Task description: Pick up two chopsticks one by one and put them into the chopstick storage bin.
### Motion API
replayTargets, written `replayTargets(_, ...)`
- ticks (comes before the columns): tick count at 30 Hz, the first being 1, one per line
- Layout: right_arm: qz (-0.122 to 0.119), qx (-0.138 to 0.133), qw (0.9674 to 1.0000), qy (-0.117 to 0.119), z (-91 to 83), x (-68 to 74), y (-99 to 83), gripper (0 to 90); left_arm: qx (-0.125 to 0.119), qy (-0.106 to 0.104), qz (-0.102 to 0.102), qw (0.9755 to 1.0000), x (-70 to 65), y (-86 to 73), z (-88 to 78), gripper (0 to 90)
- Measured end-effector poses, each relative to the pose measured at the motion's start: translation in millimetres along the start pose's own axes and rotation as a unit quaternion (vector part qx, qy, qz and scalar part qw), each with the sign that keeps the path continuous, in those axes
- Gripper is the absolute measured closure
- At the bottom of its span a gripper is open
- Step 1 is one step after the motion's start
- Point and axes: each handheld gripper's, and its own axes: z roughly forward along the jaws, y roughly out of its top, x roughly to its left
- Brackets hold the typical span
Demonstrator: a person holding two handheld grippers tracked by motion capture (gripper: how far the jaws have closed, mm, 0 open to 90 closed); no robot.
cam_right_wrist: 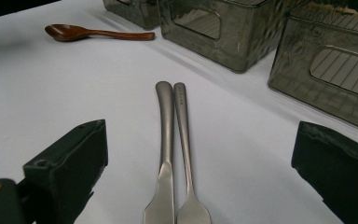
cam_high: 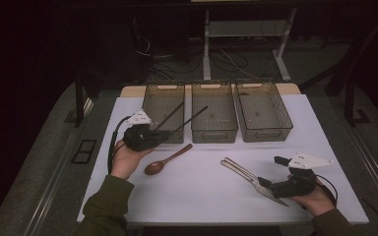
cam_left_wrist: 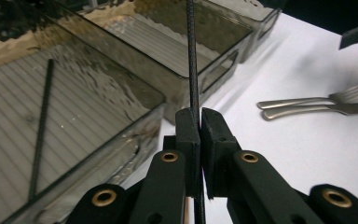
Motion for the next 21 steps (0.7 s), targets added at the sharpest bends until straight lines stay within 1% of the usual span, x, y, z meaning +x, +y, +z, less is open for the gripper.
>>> replayTargets(1, -0.001, 0.001, 1.0000, -0.001, 0.3, -0.1, 0.0, 3.0, -0.002, 0.004, 0.000, 1.0000, 3.3, 1.6, -0.9, 85.1)
replayTargets(2, -0.001, 0.001, 1.0000, -0.001, 0.6, -0.6, 0.0, 3.0, -0.002, 0.004, 0.000, 1.0000, 3.3, 1.6, -0.9, 85.1)
replayTargets(4, 0.001, 0.001, 1.0000, -0.001, 0.9, -0.9, 0.1, 3.0, -0.005, 0.009, -0.002, 0.9999, 7.4, 3.6, -1.7, 85.1)
replayTargets(5, 0.003, 0.001, 1.0000, 0.000, 1.3, -1.6, 0.1, 3.1, -0.010, 0.015, -0.005, 0.9998, 12.2, 5.5, -2.8, 85.1)
replayTargets(6, 0.003, 0.000, 1.0000, 0.000, 1.4, -2.0, 0.1, 3.1, -0.010, 0.015, -0.005, 0.9998, 12.2, 5.5, -2.8, 85.1)
replayTargets(9, 0.005, 0.000, 1.0000, 0.001, 1.4, -2.7, 0.0, 3.1, -0.015, 0.025, -0.009, 0.9995, 20.1, 8.8, -4.4, 85.1)
replayTargets(10, 0.005, -0.001, 1.0000, 0.001, 1.5, -3.0, 0.0, 3.0, -0.018, 0.031, -0.010, 0.9993, 25.9, 11.2, -4.3, 85.1)
replayTargets(11, 0.007, 0.000, 1.0000, 0.001, 1.5, -3.1, -0.1, 3.0, -0.018, 0.031, -0.010, 0.9993, 25.9, 11.2, -4.3, 85.1)
replayTargets(12, 0.008, 0.000, 1.0000, 0.001, 1.6, -3.3, -0.4, 3.1, -0.020, 0.036, -0.012, 0.9991, 28.7, 12.5, -3.9, 85.0)
replayTargets(13, 0.008, 0.001, 1.0000, 0.000, 1.7, -3.5, -0.7, 3.0, -0.022, 0.045, -0.015, 0.9986, 34.9, 14.7, -2.5, 85.1)
replayTargets(14, 0.008, 0.000, 1.0000, -0.001, 1.8, -3.7, -0.8, 3.1, -0.022, 0.045, -0.015, 0.9986, 34.9, 14.7, -2.5, 85.1)
replayTargets(15, 0.009, 0.000, 1.0000, 0.000, 1.8, -3.7, -0.9, 3.0, -0.022, 0.058, -0.017, 0.9979, 40.7, 16.6, -0.4, 85.1)
replayTargets(16, 0.010, 0.001, 1.0000, 0.000, 1.7, -3.6, -0.8, 3.1, -0.022, 0.058, -0.017, 0.9979, 40.7, 16.6, -0.4, 85.1)
replayTargets(17, 0.010, 0.001, 1.0000, 0.000, 1.8, -3.6, -0.8, 3.0, -0.024, 0.069, -0.021, 0.9971, 46.3, 17.9, 1.8, 85.0)
replayTargets(18, 0.009, 0.001, 1.0000, 0.000, 1.9, -3.6, -0.9, 3.0, -0.024, 0.069, -0.021, 0.9971, 46.3, 17.9, 1.8, 85.1)
replayTargets(19, 0.008, 0.001, 1.0000, -0.001, 2.0, -3.6, -0.9, 3.1, -0.026, 0.084, -0.026, 0.9958, 51.3, 19.3, 4.8, 85.1)
replayTargets(20, 0.008, 0.001, 1.0000, -0.001, 2.0, -3.6, -0.9, 3.1, -0.026, 0.084, -0.026, 0.9958, 51.3, 19.3, 4.8, 85.1)
replayTargets(21, 0.010, 0.001, 1.0000, -0.001, 1.9, -3.6, -0.9, 3.0, -0.026, 0.090, -0.031, 0.9951, 56.6, 20.7, 7.6, 85.1)
